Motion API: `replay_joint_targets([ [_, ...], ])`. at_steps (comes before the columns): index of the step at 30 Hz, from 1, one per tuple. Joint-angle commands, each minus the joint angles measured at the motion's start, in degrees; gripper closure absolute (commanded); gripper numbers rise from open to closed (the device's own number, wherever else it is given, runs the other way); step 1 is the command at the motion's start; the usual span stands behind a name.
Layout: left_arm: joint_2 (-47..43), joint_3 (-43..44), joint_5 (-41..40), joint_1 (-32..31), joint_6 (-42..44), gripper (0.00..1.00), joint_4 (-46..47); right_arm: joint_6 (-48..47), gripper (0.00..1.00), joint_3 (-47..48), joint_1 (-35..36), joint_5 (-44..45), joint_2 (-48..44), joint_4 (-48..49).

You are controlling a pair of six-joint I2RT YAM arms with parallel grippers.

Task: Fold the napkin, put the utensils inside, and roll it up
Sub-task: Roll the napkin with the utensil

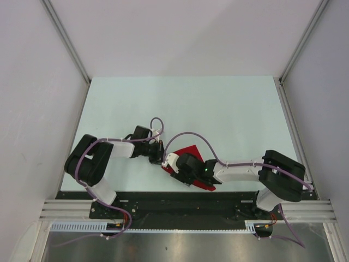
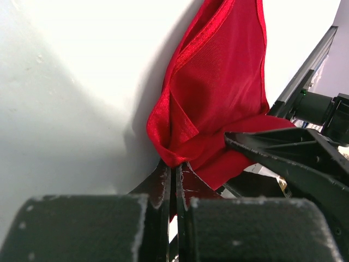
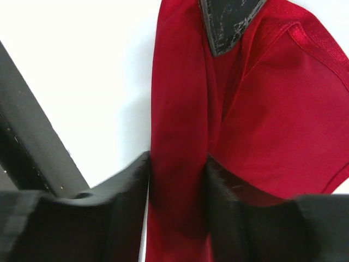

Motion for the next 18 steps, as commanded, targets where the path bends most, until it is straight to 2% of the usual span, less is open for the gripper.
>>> replay_joint_targets([
  [1, -0.05, 1.03, -3.89, 0.37, 2.60, 0.78, -1.23, 1.60, 0.61, 0.83, -2.06, -5.00, 3.27, -1.12],
  [3, -1.81, 1.65, -4.77, 0.81, 2.43, 0.59, -1.23, 2.31, 0.69, 1.18, -4.87, -10.02, 3.63, -2.00],
  [4, -2.60, 1.91, -5.12, 1.59, 2.34, 0.43, -1.23, 2.40, 0.70, 1.10, -5.93, -15.96, 3.72, -2.62],
  [6, -5.32, 2.62, -6.00, 2.65, 2.43, 0.36, -1.23, 3.18, 0.73, 1.53, -9.36, -22.32, 4.15, -3.24],
  [7, -6.37, 2.79, -7.31, 3.79, 2.60, 0.31, -2.80, 3.36, 0.74, 1.71, -10.67, -28.27, 4.59, -3.41],
  [10, -10.50, 2.88, -12.48, 5.20, 3.39, 0.22, -5.09, 3.98, 0.76, 2.50, -14.80, -37.42, 6.34, -3.85],
  [14, -15.95, -0.53, -15.32, 5.29, 4.45, 0.22, -3.09, 5.03, 0.78, 4.78, -19.73, -48.96, 11.00, -4.38],
  [18, -21.40, -5.11, -13.57, 4.16, 3.83, 0.23, 5.16, 5.74, 0.79, 6.46, -25.78, -59.41, 16.01, -4.30],
])
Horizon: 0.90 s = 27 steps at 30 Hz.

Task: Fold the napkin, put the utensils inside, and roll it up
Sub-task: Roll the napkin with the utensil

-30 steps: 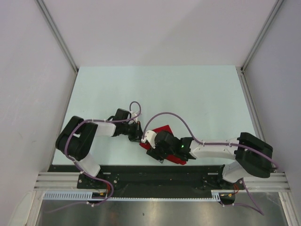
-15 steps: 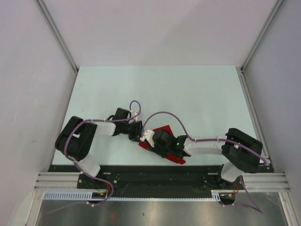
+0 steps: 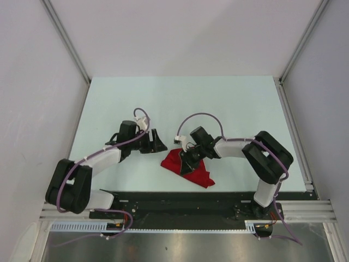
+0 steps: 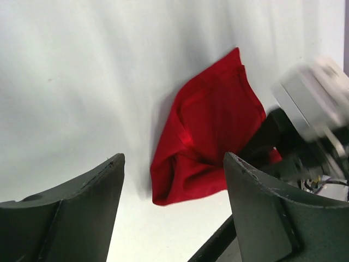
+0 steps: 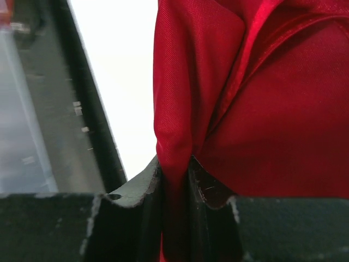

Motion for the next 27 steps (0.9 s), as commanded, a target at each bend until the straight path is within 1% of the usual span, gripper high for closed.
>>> replay_joint_targets([
  [1, -4.87, -4.26, -0.60, -1.40, 1.10, 0.23, 7.39, 2.28, 0.79, 0.86, -4.55, -15.78, 7.51, -3.05],
  [3, -4.78, -5.84, 0.19, -2.71, 0.58, 0.25, 10.03, 3.07, 0.80, 0.78, -6.66, -19.03, 9.02, -1.82],
  [7, -2.33, -7.43, 0.98, -4.22, -1.00, 0.30, 13.10, 5.27, 0.80, 0.69, -9.12, -22.12, 11.57, 0.73],
  [9, -1.01, -7.78, 1.60, -4.65, -1.45, 0.36, 15.04, 5.71, 0.81, 0.69, -9.83, -23.17, 13.15, 1.35],
  [11, 0.92, -7.96, 2.12, -5.01, -2.06, 0.39, 16.96, 6.07, 0.81, 0.78, -10.62, -23.79, 14.12, 1.87],
  [12, 1.54, -7.96, 2.91, -5.27, -2.24, 0.43, 17.67, 6.07, 0.81, 0.86, -10.80, -23.97, 14.47, 1.88],
  [14, 3.12, -8.05, 3.62, -5.80, -3.38, 0.46, 19.86, 6.59, 0.81, 0.86, -11.33, -24.14, 15.00, 2.40],
  [15, 3.56, -8.05, 4.49, -6.23, -3.73, 0.52, 20.48, 6.86, 0.81, 0.86, -11.50, -24.23, 15.78, 2.49],
  [16, 4.09, -8.05, 4.93, -6.41, -4.43, 0.53, 21.10, 6.86, 0.81, 0.86, -11.68, -24.32, 16.05, 2.49],
  [18, 4.97, -8.13, 5.64, -7.11, -4.87, 0.55, 22.07, 7.21, 0.81, 0.86, -12.12, -24.23, 16.93, 2.75],
  [22, 5.59, -8.49, 6.34, -7.64, -5.32, 0.55, 22.42, 8.00, 0.82, 0.78, -12.65, -24.59, 17.90, 3.81],
  [25, 5.77, -8.92, 6.61, -7.82, -5.49, 0.53, 21.81, 8.35, 0.82, 0.78, -13.09, -24.67, 18.69, 4.07],
  [27, 5.33, -9.28, 6.43, -7.82, -5.49, 0.50, 21.46, 8.61, 0.82, 0.78, -13.26, -24.85, 18.87, 4.07],
])
